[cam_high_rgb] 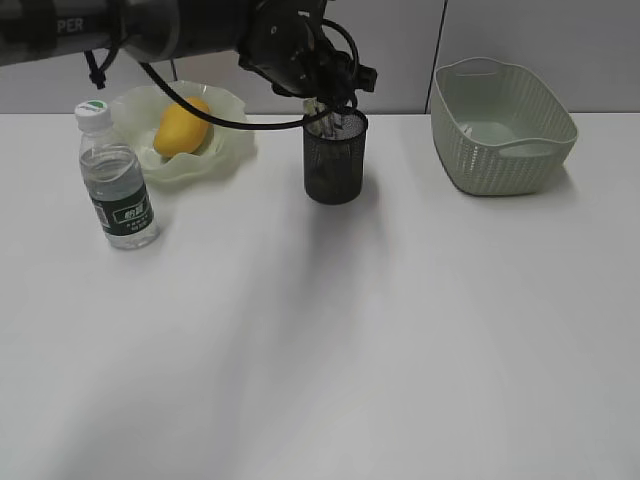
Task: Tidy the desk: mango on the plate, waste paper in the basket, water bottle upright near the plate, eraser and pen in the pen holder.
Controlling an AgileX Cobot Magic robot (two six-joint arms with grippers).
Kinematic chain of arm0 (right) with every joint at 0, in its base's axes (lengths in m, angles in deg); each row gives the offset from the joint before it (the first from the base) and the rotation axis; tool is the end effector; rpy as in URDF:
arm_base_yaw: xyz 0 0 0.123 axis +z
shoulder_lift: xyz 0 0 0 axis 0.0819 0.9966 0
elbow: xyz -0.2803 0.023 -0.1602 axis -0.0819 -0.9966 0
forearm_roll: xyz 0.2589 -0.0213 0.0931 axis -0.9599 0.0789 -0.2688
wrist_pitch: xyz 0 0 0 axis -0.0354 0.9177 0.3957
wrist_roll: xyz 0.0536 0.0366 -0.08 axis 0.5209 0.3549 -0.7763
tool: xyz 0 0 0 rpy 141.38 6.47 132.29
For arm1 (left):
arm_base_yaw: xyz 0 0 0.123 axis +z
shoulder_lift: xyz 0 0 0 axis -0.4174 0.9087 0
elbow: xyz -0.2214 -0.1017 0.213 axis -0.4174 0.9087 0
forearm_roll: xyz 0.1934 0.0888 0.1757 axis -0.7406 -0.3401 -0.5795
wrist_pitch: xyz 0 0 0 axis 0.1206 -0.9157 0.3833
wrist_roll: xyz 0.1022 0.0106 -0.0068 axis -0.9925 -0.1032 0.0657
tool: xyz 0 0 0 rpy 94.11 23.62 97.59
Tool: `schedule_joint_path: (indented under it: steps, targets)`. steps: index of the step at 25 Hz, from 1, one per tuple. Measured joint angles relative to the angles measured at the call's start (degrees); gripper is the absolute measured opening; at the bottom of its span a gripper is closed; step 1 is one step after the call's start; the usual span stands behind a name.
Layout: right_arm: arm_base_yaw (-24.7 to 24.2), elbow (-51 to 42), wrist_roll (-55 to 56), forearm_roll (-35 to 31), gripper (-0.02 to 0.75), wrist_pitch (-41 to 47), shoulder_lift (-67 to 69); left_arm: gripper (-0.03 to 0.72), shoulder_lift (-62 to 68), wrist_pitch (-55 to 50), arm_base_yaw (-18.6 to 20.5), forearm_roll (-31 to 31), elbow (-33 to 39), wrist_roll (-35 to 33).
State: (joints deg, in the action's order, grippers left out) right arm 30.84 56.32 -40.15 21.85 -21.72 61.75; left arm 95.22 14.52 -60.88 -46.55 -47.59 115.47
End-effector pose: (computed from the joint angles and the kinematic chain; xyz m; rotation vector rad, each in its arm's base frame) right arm 0.0601 0.0333 0.2930 -0.5028 2.2804 0.2870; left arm 0.4821 -0.3338 0.2428 0.4304 2.2209 -0.2632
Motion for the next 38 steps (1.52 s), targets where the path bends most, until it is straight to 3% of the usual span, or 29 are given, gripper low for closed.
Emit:
schedule_joint_path:
  steps: [5, 13, 19, 26, 33, 38]
  targets:
    - [0.0, 0.0, 0.0, 0.1, 0.580, -0.1, 0.0, 0.297, 0.6, 2.3, 0.3, 0.2, 0.0, 0.0]
    - [0.0, 0.0, 0.0, 0.1, 0.580, -0.2, 0.0, 0.454, 0.7, 2.5, 0.3, 0.3, 0.0, 0.0]
    - [0.0, 0.0, 0.0, 0.1, 0.580, -0.3, 0.0, 0.477, -0.1, 0.8, 0.3, 0.3, 0.0, 0.0]
    - [0.0, 0.0, 0.0, 0.1, 0.580, -0.3, 0.0, 0.477, -5.7, -14.8, -0.4, 0.5, 0.0, -0.4]
    - [0.0, 0.0, 0.0, 0.1, 0.580, -0.3, 0.0, 0.466, -12.1, -37.2, -1.8, 9.4, 0.0, -13.2]
    - [0.0, 0.0, 0.0, 0.1, 0.580, -0.4, 0.0, 0.435, -14.5, -41.1, -3.4, 14.5, 0.0, -17.5]
